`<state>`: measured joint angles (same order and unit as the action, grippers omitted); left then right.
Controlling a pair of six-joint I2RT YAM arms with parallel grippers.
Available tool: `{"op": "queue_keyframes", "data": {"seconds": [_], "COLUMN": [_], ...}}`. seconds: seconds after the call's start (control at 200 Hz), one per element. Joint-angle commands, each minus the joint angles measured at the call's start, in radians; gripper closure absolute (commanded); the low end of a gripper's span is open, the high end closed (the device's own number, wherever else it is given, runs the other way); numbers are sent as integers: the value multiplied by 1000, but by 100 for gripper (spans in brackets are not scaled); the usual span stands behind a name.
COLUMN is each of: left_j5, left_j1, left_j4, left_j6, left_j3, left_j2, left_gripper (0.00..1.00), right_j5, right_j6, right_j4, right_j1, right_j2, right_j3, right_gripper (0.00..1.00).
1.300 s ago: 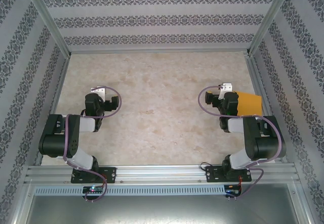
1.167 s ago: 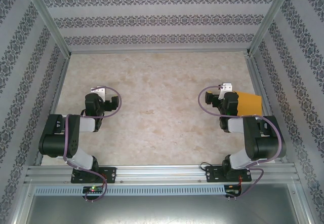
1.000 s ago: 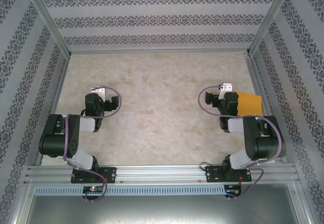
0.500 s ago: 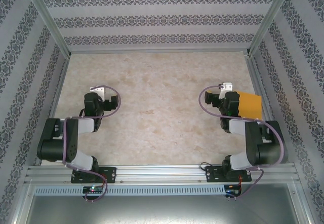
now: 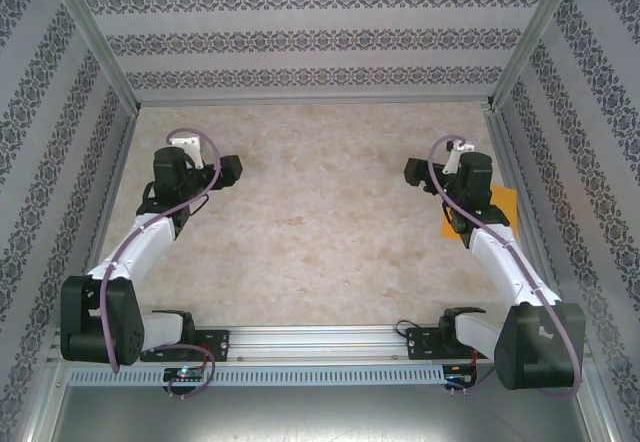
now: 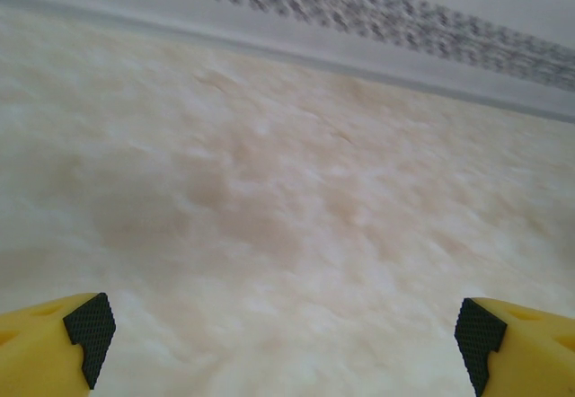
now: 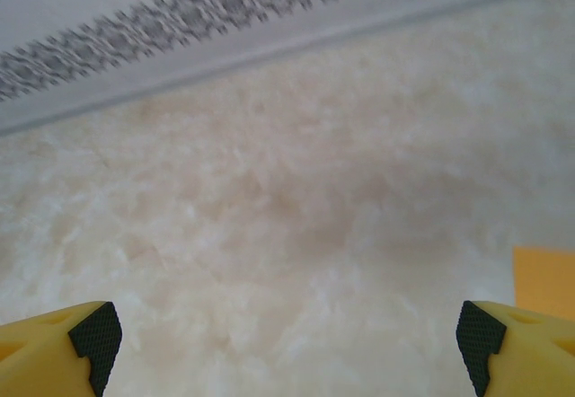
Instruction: Fold a paper plane with a square sheet of paper (pick it up from the middle)
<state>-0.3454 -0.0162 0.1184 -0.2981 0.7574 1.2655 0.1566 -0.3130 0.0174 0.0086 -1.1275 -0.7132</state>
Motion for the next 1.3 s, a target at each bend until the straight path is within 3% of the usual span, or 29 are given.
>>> {"op": "queue_keyframes", "data": {"seconds": [0.0,0.115,0.295,0.545,0.924,1.294], "left_j5": [-172,-190,-203,-184,-145,-149], "left_j1": [-43,-109,-204,-315,-388,-392], "left_j4": [-123,-146,-118,-140,-161,-203], "left_j6": [-136,-151,-189,-195,-175,-145], "left_j3": [45,87,142,234,307,327], "left_j2": [30,54,122,244,341,385], "left_gripper": [0,0,0,0,0,0], "right_j5": [-119,-153,-84,-65,-95,-196], "right_j6": [-93,-138,-174,-160,-249,-516], "right_j4": [316,445,463,511,538,625], "right_j1": [-22,-73,-212,-296,-315,-298], "right_j2": [-23,-55,-104,-252,-475,-630], "right_j3": [-102,-157,-137,-193,-320,-430], "right_gripper": [2,2,2,2,8,13]}}
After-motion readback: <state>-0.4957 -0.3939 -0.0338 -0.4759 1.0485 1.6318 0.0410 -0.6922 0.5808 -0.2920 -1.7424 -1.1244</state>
